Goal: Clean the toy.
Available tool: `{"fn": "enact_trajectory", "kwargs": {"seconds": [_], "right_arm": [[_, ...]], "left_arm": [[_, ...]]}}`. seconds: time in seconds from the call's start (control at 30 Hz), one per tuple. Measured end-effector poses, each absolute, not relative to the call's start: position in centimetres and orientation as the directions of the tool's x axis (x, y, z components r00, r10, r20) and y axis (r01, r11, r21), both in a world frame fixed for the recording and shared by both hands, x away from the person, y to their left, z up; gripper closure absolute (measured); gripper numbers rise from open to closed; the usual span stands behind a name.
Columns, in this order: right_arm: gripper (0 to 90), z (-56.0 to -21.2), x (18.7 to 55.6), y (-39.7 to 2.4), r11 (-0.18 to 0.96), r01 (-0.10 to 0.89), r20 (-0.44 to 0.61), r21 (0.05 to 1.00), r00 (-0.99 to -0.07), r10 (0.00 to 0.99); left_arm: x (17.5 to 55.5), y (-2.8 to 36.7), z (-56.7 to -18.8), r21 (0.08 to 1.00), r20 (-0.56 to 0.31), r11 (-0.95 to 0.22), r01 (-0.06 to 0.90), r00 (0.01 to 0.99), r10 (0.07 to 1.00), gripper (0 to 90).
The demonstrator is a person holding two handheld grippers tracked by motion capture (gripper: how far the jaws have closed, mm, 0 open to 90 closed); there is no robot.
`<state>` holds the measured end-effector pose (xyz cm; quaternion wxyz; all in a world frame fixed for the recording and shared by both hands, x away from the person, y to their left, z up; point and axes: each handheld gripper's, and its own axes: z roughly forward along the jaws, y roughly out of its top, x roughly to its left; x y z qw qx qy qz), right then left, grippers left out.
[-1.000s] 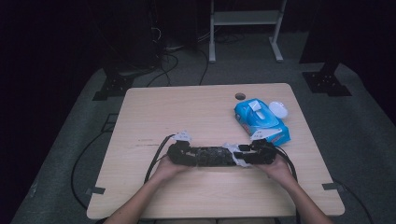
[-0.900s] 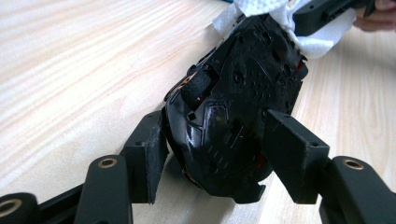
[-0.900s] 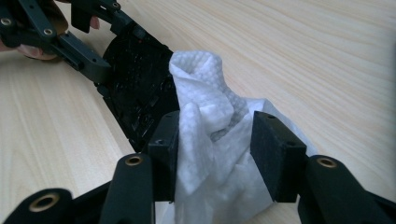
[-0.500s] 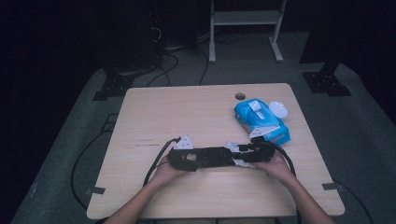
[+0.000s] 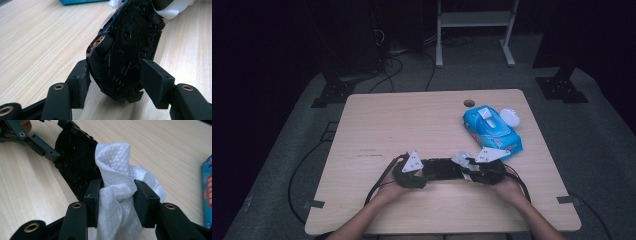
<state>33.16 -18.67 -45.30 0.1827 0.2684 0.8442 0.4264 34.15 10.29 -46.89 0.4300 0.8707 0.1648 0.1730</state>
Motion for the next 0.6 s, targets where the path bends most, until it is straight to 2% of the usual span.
{"fn": "enact_trajectory", "kwargs": {"seconds": [0.4, 0.6], "right_arm": [[60.8, -45.8, 30.8, -17.9, 0.544, 0.211, -0.231, 0.812, -0.74, 0.632], [63.5, -46.0, 30.1, -18.0, 0.549, 0.211, -0.239, 0.809, -0.734, 0.635]], "left_arm": [[33.3, 10.4, -46.7, 0.815, 0.174, -0.569, 0.111, 0.89, 0.422, 50.3], [32.6, 10.4, -46.8, 0.808, 0.166, -0.58, 0.104, 0.904, 0.393, 52.7]]}}
